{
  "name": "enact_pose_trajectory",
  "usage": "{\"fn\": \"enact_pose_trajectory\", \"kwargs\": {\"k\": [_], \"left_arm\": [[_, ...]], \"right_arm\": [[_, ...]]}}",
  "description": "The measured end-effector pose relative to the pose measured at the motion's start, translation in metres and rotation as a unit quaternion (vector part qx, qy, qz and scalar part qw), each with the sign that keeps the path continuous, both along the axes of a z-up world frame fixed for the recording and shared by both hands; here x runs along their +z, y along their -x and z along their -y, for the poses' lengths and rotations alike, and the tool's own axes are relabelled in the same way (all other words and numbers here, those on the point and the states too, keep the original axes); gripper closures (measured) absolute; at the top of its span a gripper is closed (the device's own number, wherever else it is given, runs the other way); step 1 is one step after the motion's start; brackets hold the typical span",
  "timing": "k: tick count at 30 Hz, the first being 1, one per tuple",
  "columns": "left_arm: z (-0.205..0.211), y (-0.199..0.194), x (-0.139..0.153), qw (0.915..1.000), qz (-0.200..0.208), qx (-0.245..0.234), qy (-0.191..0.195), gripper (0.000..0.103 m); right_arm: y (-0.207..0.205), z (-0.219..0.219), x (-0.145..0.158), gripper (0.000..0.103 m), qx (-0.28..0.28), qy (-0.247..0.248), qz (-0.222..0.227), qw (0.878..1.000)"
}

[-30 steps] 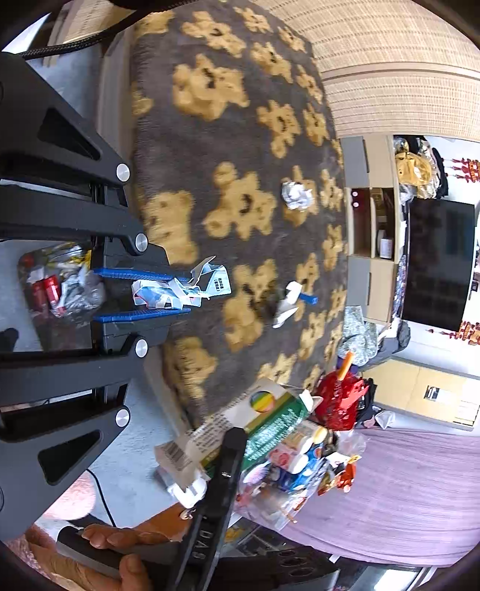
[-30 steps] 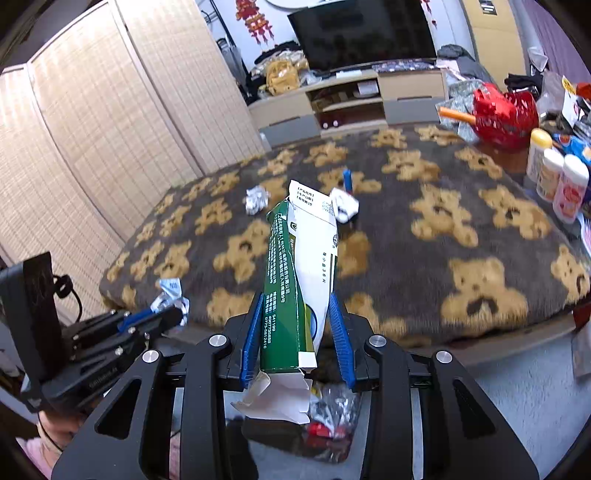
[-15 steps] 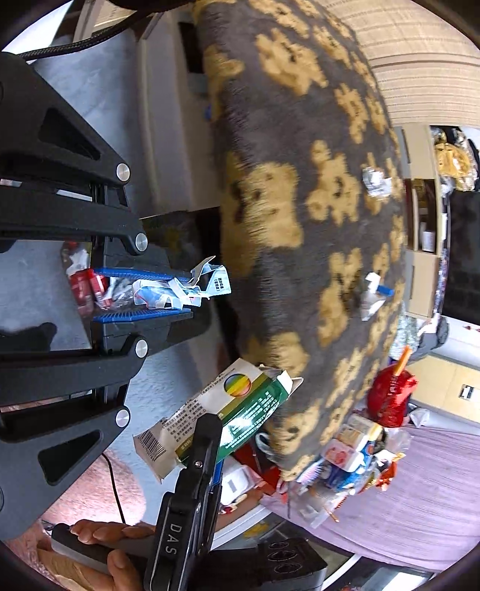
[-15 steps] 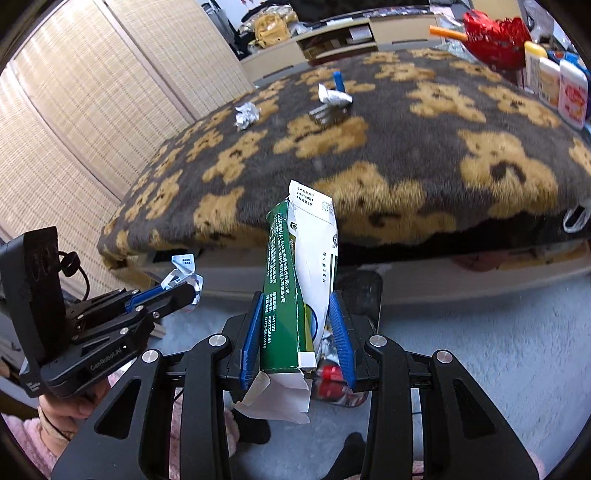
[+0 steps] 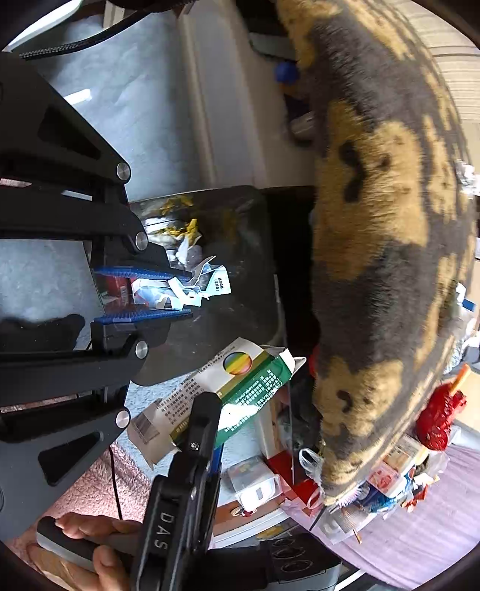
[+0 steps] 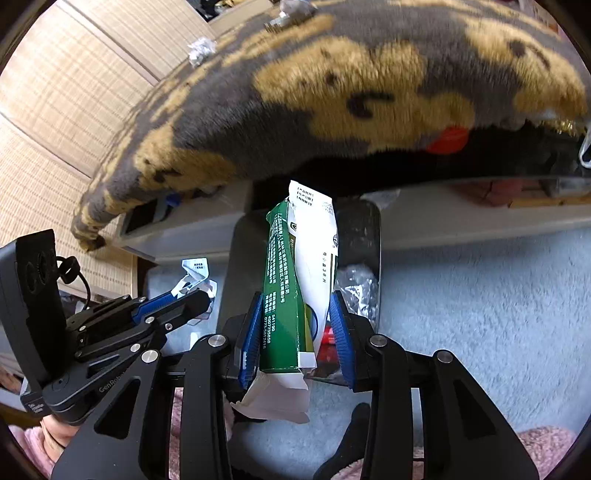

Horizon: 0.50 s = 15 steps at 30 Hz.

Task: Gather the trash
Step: 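Lower both held items over the bin and open both tools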

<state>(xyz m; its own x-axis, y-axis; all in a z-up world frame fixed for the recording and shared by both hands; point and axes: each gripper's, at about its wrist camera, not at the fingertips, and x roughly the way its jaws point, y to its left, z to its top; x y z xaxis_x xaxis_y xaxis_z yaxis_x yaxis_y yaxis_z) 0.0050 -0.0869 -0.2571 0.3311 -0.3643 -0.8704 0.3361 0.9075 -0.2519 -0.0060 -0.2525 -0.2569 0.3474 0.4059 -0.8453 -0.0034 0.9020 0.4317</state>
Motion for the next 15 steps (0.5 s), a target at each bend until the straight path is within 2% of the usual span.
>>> {"fn": "enact_pose_trajectory", "kwargs": {"k": [5,7,8,10,14,15], "left_arm": [[-0.001,-0.005,-0.015,0.9997,-0.025,0.003,-0.002,0.083],[-0.002,-0.006,-0.017,0.9996,-0.027,0.006,-0.004,0.073],[-0.003,-0.007,-0.017,0.9996,-0.028,0.007,-0.004,0.071],[-0.005,-0.008,-0.016,0.9995,-0.028,0.011,-0.005,0.060],[-0.011,-0.008,-0.011,0.9996,-0.021,0.017,-0.011,0.044],[-0.012,-0.009,-0.009,0.9996,-0.019,0.018,-0.013,0.036]], "right_arm": [[-0.008,-0.005,-0.008,0.061,-0.006,0.000,-0.009,1.000],[-0.011,-0.005,-0.009,0.060,-0.007,0.001,-0.010,1.000],[-0.012,-0.004,-0.009,0.056,-0.009,0.001,-0.009,1.000],[-0.014,-0.003,-0.006,0.036,-0.015,0.000,-0.004,1.000],[-0.019,0.003,0.000,0.022,-0.030,0.012,0.007,0.999],[-0.020,0.005,0.002,0.019,-0.033,0.013,0.009,0.999]]}}
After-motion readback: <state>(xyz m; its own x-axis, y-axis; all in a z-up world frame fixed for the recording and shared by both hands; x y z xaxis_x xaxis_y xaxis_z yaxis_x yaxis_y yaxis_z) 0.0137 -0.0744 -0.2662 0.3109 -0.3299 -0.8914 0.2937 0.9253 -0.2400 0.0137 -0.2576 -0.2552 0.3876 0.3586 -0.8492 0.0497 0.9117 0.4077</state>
